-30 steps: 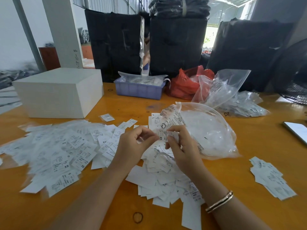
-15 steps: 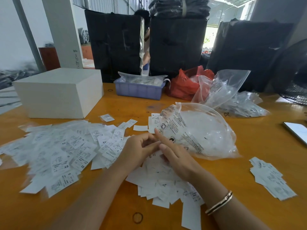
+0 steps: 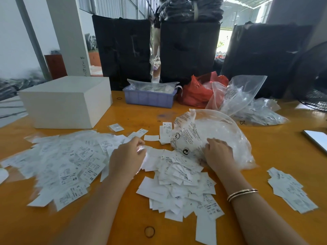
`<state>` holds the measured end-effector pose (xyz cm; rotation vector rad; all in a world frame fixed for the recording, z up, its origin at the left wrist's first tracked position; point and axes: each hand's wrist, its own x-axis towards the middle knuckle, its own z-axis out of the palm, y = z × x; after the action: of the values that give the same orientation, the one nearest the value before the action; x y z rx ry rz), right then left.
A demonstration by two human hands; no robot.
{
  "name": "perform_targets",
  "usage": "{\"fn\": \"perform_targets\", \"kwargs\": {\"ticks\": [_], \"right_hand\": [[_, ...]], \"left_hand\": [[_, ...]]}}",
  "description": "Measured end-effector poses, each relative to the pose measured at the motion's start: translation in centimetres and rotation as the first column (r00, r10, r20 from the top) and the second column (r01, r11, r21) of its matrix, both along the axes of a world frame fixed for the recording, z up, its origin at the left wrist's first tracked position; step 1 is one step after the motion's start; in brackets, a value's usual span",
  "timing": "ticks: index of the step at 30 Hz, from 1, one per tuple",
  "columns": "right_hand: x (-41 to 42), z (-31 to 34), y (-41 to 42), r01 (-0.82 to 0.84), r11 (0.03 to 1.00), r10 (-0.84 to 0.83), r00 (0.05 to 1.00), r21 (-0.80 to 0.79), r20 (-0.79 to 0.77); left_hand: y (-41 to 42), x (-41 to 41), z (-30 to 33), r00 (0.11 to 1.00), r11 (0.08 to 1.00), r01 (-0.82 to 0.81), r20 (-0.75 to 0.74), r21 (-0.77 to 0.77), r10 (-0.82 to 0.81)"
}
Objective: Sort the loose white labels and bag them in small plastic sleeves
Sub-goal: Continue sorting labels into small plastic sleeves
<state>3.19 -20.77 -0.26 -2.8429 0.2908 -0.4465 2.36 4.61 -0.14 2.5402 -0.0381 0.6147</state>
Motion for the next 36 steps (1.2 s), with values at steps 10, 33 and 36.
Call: {"fn": "perform_targets", "kwargs": {"ticks": [10,33,36], "right_hand": [[0.4,-0.4,0.1,-0.009,0.996,-0.006,0.988,0.093,0.157],[-4.3,1.3,5.8,-0.53,0.289,0.303,0.841,0.797,0.449],[-4.3,1.0,6.0,-0.487,0.227,0.319,0.855,0.844,0.408]], "left_hand": [[-1.1,0.3,-1.0,0.999,0.981,0.038,0.008,0.193,-0.04],[-2.9,-1.7,0.6,0.777,0.698,0.559,-0.011,-0.448,-0.629],[-2.8,-2.0,0.9,0.741,0.662,0.587,-0.021,-0.466,-0.671]]}}
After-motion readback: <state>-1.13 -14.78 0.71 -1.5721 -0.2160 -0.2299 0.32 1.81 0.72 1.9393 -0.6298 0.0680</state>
